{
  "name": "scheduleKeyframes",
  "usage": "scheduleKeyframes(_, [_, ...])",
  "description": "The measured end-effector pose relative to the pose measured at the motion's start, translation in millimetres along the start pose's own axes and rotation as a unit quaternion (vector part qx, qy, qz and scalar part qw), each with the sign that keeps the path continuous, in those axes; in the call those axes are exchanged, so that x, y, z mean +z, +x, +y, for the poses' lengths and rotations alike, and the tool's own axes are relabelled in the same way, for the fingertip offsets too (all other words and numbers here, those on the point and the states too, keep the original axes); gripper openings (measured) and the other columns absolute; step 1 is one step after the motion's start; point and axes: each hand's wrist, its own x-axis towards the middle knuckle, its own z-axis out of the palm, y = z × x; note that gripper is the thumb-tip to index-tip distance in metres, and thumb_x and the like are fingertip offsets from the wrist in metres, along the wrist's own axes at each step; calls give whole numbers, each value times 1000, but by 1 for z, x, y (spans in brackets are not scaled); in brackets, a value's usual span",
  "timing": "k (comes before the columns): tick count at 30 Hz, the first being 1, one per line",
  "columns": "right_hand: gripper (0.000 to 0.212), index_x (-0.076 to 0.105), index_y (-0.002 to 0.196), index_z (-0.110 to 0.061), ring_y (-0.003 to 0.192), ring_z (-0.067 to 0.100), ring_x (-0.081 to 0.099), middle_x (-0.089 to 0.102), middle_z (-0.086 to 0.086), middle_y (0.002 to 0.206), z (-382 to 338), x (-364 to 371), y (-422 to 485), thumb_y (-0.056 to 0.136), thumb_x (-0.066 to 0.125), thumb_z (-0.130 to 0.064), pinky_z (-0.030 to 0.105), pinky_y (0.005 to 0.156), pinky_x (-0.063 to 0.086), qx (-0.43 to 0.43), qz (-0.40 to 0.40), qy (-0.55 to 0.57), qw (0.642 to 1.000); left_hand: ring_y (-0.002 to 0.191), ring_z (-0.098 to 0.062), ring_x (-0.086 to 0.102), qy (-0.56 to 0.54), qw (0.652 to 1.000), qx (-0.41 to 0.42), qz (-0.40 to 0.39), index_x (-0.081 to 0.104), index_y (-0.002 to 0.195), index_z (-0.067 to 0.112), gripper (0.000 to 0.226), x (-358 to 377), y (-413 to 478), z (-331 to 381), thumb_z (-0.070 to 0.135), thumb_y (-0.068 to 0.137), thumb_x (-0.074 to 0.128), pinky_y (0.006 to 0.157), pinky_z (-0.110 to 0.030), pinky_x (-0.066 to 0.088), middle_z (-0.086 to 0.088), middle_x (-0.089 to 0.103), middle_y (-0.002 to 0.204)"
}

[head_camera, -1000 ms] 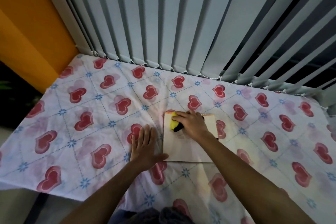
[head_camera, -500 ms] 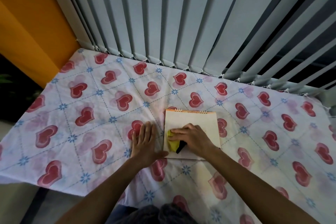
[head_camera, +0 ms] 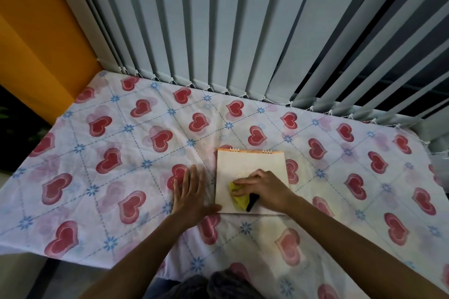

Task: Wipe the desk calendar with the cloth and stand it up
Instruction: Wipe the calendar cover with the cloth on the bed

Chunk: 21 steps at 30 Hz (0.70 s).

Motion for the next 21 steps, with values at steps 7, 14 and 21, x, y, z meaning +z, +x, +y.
scheduleKeyframes(7, [49, 60, 121, -41, 114, 27, 48, 49, -16, 141, 25, -23, 7, 86, 59, -8, 36, 91, 46, 256, 58, -25, 965, 141, -38, -26, 133, 986, 98, -28, -14, 148, 28, 105, -14, 17, 3, 72, 76, 49, 111, -64, -9, -15, -25, 156])
scheduleKeyframes(14, [49, 54, 126, -41, 110, 26, 44, 43, -18, 146, -30, 27, -24, 89, 58, -10, 36, 87, 37, 66, 14, -5, 998, 140, -40, -27, 179, 972, 143, -54, -21, 145, 27, 113, -15, 25, -12, 84, 69, 40, 111, -67, -3, -16, -29, 153])
scheduleKeyframes(21, [46, 68, 113, -33, 108, 30, 54, 58, -10, 132, 28, -2, -89, 73, 78, -12, 41, 82, 48, 97, 32, 26, 994, 141, -42, -24, 186, 972, 137, -51, -17, 147, 29, 117, -17, 25, -11, 83, 66, 47, 111, -66, -4, -17, -27, 155])
